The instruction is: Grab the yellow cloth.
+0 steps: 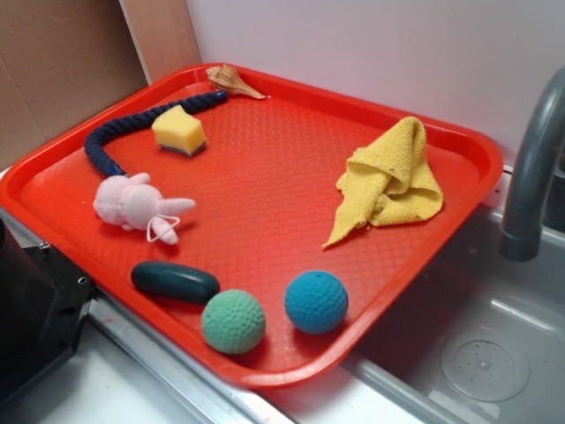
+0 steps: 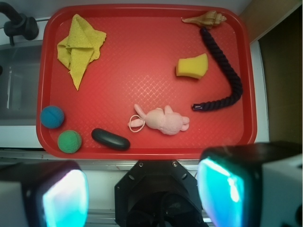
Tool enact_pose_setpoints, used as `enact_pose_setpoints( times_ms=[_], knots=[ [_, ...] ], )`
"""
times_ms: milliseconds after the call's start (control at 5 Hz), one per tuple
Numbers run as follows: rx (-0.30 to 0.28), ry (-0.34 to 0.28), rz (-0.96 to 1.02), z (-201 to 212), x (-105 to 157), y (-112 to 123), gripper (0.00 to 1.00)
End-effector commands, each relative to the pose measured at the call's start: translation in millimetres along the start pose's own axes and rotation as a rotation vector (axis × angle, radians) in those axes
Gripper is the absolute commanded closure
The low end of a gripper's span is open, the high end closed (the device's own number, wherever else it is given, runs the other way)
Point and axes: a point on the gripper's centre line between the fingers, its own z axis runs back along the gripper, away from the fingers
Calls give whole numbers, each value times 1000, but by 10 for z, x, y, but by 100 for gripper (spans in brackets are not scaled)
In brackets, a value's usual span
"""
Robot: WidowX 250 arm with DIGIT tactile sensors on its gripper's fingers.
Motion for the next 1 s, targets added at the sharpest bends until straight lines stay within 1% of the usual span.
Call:
enact_pose_setpoints(
  times_ms=[0, 200, 400, 600, 800],
  knots=[
    [0, 0, 0, 0, 0, 0, 0],
    [-143, -179, -14, -545, 294, -195, 0],
    [-95, -173, -63, -792, 599, -436, 0],
    [-87, -183, -141, -1085, 876, -623, 0],
    [-46, -121, -305, -1467, 1236, -727, 0]
  ],
)
